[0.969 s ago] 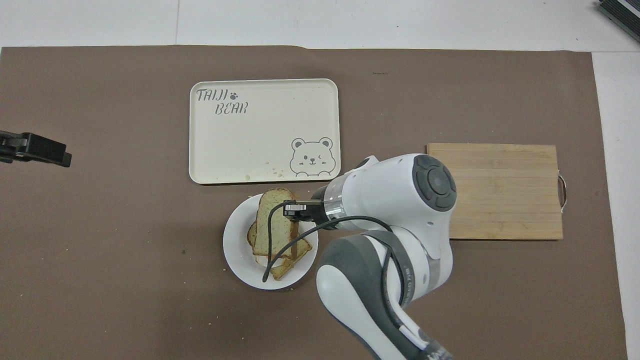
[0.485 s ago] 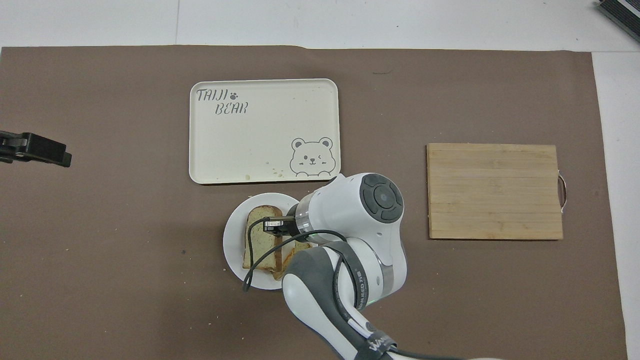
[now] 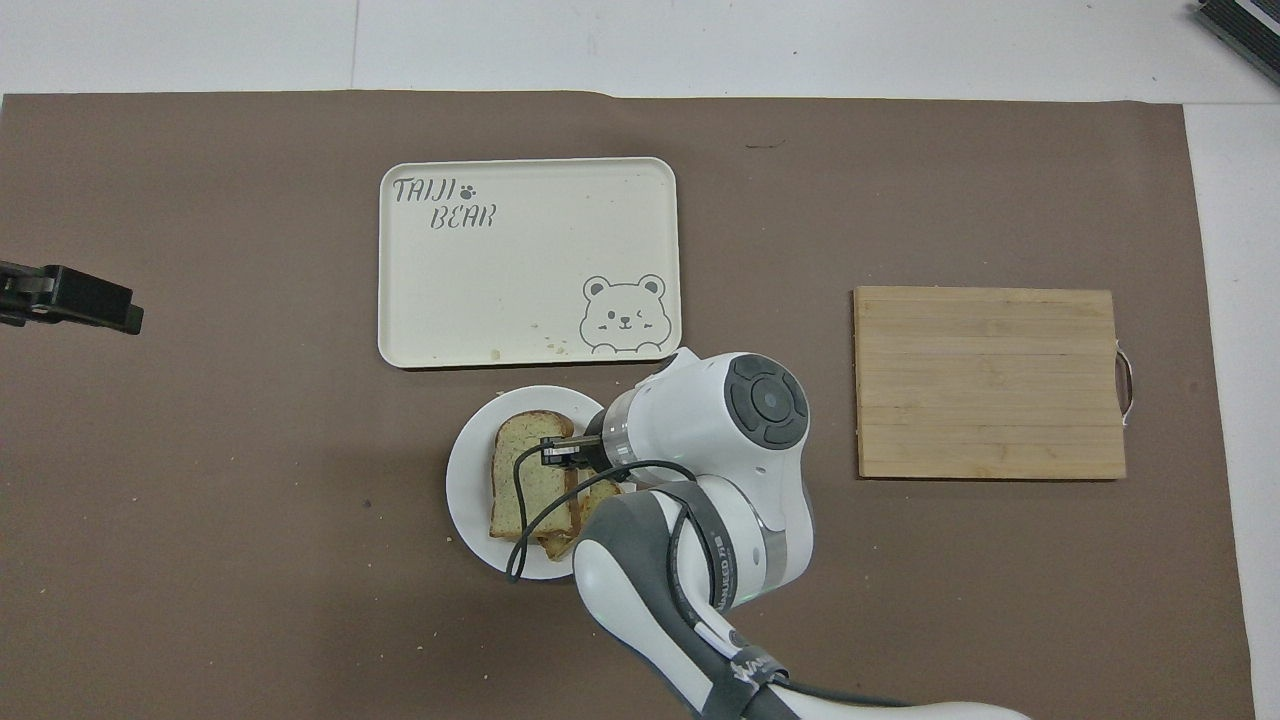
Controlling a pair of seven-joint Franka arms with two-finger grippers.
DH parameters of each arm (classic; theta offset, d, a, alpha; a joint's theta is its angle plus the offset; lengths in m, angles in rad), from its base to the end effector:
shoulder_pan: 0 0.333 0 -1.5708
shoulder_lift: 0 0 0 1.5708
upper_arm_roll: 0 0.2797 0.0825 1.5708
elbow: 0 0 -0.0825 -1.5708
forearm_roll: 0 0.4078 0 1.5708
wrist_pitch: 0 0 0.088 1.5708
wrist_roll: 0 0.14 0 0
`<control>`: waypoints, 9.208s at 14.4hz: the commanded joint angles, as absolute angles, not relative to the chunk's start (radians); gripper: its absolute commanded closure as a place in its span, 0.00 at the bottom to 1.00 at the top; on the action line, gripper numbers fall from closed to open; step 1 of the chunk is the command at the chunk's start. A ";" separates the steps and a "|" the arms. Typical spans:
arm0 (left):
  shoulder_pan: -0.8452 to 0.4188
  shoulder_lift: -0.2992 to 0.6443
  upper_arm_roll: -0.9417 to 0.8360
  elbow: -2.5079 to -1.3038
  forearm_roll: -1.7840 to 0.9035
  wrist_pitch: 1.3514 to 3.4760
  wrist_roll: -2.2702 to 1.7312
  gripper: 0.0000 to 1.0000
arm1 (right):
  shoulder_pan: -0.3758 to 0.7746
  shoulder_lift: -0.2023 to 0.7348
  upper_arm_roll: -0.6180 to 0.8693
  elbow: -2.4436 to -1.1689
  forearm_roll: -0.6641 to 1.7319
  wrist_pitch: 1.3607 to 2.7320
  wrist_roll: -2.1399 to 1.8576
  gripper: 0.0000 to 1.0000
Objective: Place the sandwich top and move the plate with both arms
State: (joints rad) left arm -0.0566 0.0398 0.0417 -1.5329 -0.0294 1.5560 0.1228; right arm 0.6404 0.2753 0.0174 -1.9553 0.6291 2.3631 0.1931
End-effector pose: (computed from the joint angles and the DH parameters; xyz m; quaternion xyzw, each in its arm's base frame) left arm 0.5870 -0.0133 0.5495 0.9975 -0.0689 -0.0076 0.0143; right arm 0.4922 0.4066 0.2733 -0.9702 -0.0180 0.0394 0.2386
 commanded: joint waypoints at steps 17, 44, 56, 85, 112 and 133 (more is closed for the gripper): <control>-0.041 0.020 0.031 -1.549 -0.021 1.546 0.117 0.00 | 0.246 0.095 0.014 -1.913 0.114 2.160 0.156 0.00; -0.227 -0.084 0.031 -2.467 -0.777 2.209 0.466 0.08 | -0.077 -0.104 0.015 -1.638 -0.022 1.572 0.020 0.00; -0.365 0.017 0.031 -2.514 -0.912 2.376 0.480 0.72 | -0.078 -0.109 0.015 -1.646 -0.011 1.563 0.009 0.00; -0.057 0.524 -0.031 -1.730 -1.032 2.109 0.428 1.00 | 0.034 -0.130 -0.086 -1.669 -0.025 1.537 -0.044 0.00; -0.089 0.100 0.080 -1.637 -0.031 1.820 0.055 0.00 | 0.032 -0.130 -0.087 -1.669 -0.023 1.539 -0.044 0.00; -0.129 -0.025 0.078 -1.594 0.023 1.529 0.060 0.00 | 0.025 -0.130 -0.087 -1.671 -0.023 1.539 -0.044 0.00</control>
State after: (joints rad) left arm -0.1166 -0.0171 0.0724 -1.5993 0.0073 1.5554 0.0707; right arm 0.0320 -0.1048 -0.0888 -1.6382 0.0011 1.5147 -0.0214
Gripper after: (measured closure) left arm 0.000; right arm 0.000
